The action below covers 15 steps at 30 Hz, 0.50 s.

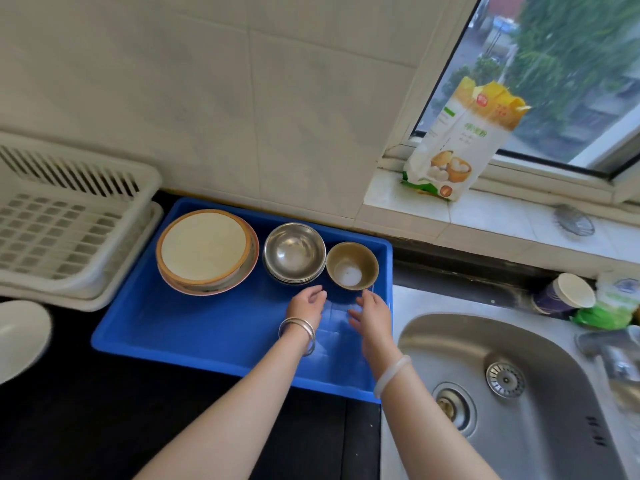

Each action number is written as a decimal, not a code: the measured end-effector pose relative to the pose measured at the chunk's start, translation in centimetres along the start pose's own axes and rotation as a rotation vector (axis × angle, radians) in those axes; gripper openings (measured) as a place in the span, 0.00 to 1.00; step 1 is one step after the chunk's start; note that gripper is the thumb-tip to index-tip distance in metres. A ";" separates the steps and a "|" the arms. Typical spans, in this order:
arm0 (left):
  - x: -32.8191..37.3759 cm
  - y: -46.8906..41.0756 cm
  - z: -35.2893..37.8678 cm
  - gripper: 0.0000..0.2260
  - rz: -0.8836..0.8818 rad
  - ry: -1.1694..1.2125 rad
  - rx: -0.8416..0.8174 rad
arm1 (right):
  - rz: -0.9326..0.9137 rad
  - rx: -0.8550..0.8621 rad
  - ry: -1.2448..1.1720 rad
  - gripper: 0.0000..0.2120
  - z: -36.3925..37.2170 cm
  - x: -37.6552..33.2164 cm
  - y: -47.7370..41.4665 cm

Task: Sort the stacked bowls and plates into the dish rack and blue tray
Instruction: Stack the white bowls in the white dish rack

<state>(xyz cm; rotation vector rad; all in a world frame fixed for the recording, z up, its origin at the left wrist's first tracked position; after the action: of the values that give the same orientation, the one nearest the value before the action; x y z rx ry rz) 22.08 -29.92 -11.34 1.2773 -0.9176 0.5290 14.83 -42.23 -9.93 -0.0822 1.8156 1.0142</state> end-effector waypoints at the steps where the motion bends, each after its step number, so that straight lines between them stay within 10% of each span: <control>1: 0.1 0.7 -1.1 0.15 0.029 -0.062 0.007 | -0.022 -0.025 0.035 0.09 0.3 0.1 0.8; 15: -1.1 15.6 -28.0 0.15 0.271 -0.274 0.631 | -0.378 -0.604 0.686 0.10 20.4 5.1 17.3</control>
<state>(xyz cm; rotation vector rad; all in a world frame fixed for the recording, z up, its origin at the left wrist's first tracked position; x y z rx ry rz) 17.21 0.86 -3.83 1.8361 -1.2159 0.9201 19.07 -15.63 -6.36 -1.2207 1.8952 1.3115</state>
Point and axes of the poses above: each hand's wrist, its own y-axis away from the middle knuckle, its own z-axis out of the palm, x = y × z, the point moved 7 cm from there along -y, towards the middle knuckle, and after that the axes turned 1 degree about y, right-handed, at the moved point
